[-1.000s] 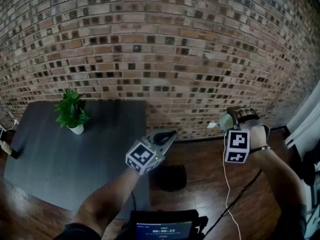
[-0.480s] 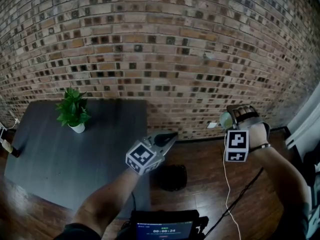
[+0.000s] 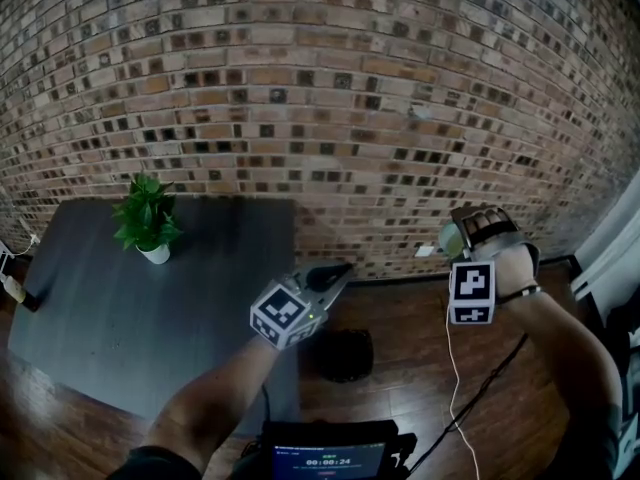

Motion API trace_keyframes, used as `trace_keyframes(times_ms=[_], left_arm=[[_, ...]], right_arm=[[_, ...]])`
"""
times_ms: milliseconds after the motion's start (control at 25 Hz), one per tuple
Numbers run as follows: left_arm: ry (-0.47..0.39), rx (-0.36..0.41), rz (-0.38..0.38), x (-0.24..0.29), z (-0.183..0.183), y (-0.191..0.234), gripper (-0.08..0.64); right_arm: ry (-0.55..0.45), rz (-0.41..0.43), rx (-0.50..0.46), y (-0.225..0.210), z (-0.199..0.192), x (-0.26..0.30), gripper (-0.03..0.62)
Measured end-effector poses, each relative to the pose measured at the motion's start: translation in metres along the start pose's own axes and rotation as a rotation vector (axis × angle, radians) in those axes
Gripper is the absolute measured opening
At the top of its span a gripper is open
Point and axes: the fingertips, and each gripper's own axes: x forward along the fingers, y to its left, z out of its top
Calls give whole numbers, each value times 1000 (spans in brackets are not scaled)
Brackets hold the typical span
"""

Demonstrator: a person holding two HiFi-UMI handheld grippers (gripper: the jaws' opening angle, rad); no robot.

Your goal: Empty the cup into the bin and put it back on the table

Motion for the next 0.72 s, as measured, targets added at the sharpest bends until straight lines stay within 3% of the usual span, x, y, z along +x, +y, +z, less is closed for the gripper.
trace_keyframes(times_ms=[120, 720], left_arm=[[0, 0, -1, 0, -1, 0, 1], [-14, 1, 2, 3, 0, 3, 1]], right_arm=[[17, -4, -42, -3, -2, 0, 394], [41, -28, -73, -18, -11, -1, 394]])
